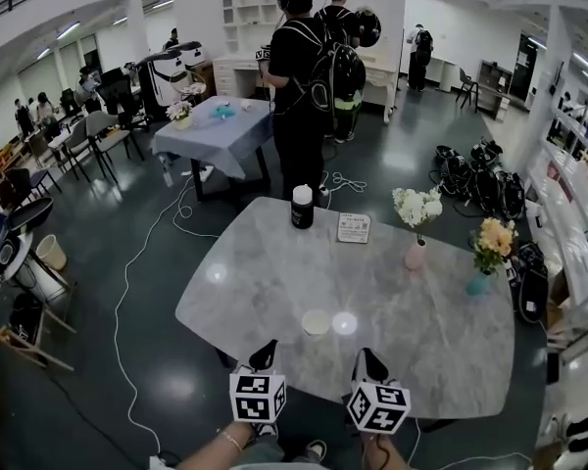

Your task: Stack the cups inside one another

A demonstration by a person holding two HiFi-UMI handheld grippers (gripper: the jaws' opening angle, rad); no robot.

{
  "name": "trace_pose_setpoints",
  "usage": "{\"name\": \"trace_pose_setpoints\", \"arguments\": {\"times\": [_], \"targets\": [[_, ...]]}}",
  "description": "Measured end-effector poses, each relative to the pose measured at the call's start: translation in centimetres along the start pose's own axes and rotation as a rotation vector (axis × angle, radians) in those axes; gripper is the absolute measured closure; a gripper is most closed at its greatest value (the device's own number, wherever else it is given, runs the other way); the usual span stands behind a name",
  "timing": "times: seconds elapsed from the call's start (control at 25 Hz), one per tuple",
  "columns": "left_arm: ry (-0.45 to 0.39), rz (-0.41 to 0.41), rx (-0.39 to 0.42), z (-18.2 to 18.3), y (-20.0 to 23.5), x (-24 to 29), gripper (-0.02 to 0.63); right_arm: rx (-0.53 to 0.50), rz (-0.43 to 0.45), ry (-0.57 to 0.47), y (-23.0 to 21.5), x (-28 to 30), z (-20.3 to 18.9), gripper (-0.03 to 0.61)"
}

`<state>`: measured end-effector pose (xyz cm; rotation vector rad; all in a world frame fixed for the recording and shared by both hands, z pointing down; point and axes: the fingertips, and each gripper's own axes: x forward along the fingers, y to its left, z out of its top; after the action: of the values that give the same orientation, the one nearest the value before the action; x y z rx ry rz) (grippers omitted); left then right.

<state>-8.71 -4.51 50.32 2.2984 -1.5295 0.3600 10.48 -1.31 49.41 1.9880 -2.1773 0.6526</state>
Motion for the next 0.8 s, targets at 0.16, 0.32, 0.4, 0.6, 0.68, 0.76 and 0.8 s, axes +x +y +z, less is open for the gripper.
{"name": "trace_pose_setpoints", "arguments": {"times": [0.16, 0.32, 0.4, 0.6, 0.68, 0.76, 0.8], "targets": [[-0.008, -0.037, -0.009, -0.1, -0.6, 0.2, 0.618, -0.004, -0.015, -0.008, 0.5, -0.2, 0.2, 0.571], [-0.017, -0.069, 0.012, -0.1, -0.4, 0.4, 0.618, 0.0, -0.026, -0.028, 1.6, 0.5, 0.5, 0.571], [-0.017, -0.072, 0.006, 0.0, 0.1, 0.4, 0.618, -0.001, -0.021, -0.033, 2.4, 0.8, 0.8, 0.571], [-0.014, -0.075, -0.008, 0.1, 1.0, 0.7, 0.618, -0.007, -0.016, -0.028, 3.5, 1.3, 0.7, 0.571], [-0.015, -0.077, -0.008, 0.0, 1.2, 0.7, 0.618, -0.013, -0.022, -0.032, 3.6, 1.3, 0.7, 0.572], [-0.016, -0.075, -0.009, 0.0, 1.4, 0.8, 0.618, -0.016, -0.028, -0.039, 3.5, 1.4, 0.8, 0.572], [-0.014, -0.074, -0.011, 0.0, 1.5, 0.9, 0.618, -0.015, -0.031, -0.04, 3.5, 1.5, 0.9, 0.572]]}}
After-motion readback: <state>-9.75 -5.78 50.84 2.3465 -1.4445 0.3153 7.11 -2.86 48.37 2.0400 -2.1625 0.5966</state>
